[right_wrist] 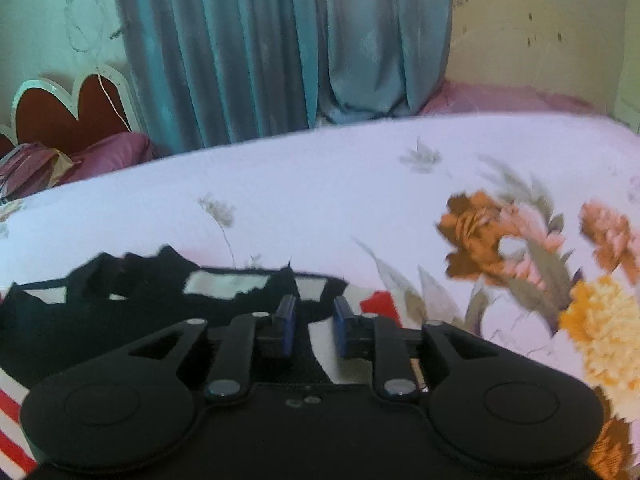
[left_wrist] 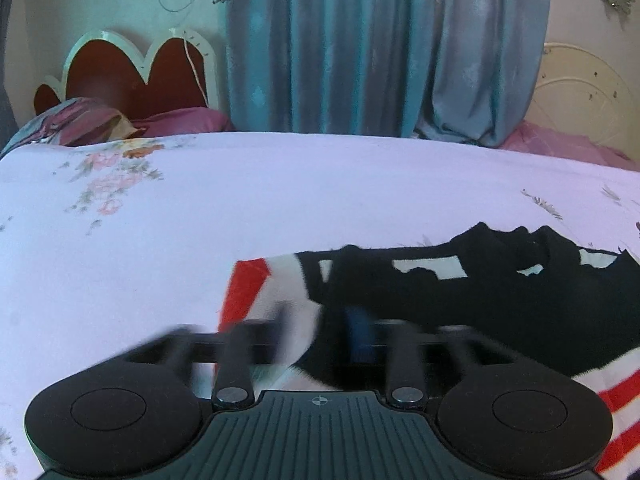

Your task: Fold small clothes

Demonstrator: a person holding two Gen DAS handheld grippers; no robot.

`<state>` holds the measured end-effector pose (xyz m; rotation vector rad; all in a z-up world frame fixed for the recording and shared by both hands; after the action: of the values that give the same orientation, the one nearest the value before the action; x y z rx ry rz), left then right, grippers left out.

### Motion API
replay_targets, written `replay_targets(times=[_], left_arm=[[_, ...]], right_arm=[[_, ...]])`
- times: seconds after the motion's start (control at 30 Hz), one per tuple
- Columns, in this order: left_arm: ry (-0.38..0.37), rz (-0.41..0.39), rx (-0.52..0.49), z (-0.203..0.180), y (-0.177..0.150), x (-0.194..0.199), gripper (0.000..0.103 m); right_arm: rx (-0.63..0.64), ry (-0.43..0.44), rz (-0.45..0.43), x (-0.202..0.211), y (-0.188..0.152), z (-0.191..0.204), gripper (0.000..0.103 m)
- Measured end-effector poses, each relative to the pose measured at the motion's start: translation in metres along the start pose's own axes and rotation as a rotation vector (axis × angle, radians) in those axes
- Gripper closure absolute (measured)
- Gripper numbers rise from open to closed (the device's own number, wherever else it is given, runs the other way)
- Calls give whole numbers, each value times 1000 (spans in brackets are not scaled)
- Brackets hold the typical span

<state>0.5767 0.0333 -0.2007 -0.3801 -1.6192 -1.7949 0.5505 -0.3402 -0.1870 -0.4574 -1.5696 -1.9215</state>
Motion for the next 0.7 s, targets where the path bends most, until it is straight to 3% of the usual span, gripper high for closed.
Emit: replay_targets(times=[0.03,0.2,0.47,0.7], left_arm=[[7,-20,11,5,1,6,31],[-34,-54,33,11,0,34,31],[-149,-5,-54,-45,-10,59,31],[-116,57,-96,-64,-30,41,31]], right_arm=[[-1,8,-10,5,1,3,79],[-7,67,-25,18,3,22,78],[86,192,57,7,-24,92,78],[125,189,102,-1,-41,110,78]])
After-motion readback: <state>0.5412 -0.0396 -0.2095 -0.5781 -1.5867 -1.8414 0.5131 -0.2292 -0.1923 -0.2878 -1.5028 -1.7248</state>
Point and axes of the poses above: each gripper's, at about its wrist camera, not at the fingertips, and x roughly against the way its jaws point, z to its left, y to its top, the point moved 9 cm from there along -x, roughly the way its jaws point, and after that the axes turned 15 degrees about y, right-handed, at the moved point
